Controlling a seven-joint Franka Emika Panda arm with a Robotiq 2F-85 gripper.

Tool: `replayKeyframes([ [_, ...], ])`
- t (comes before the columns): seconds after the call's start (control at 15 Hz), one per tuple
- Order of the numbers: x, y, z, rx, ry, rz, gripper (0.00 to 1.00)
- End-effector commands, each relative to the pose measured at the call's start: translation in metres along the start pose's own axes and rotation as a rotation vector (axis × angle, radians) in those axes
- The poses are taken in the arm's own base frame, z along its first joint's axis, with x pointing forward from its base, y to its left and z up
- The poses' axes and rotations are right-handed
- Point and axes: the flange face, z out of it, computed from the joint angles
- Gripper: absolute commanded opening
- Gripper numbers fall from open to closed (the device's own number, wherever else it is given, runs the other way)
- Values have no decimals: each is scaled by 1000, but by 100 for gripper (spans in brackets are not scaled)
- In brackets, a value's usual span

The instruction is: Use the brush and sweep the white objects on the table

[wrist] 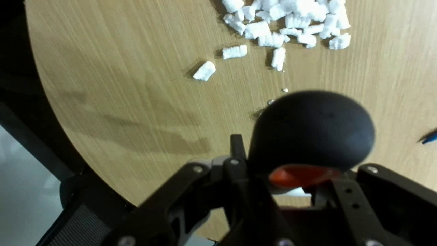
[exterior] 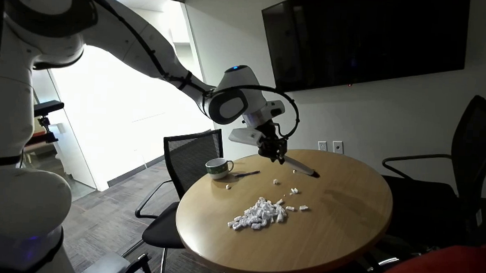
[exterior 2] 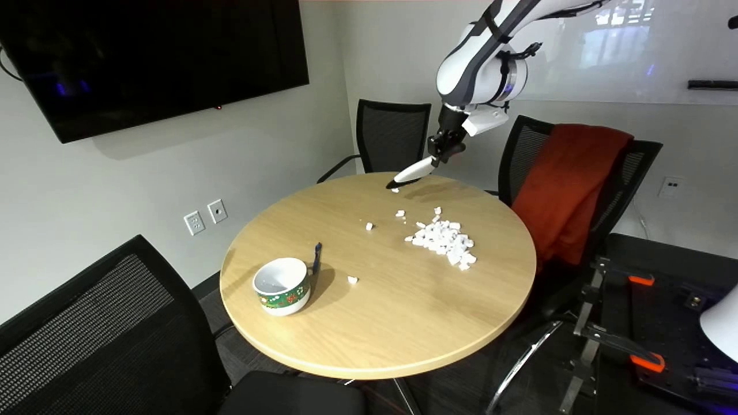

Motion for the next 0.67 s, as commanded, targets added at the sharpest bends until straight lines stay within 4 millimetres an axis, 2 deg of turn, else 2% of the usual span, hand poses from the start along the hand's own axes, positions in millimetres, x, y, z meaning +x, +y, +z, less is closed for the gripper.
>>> replayKeyframes([
  [0.0,22,4,30,-49,-25,-11,14],
  [0.33,32,0,66,-70,-62,-49,14],
  [0.6,29,-10,77,-62,-79,-99,14],
])
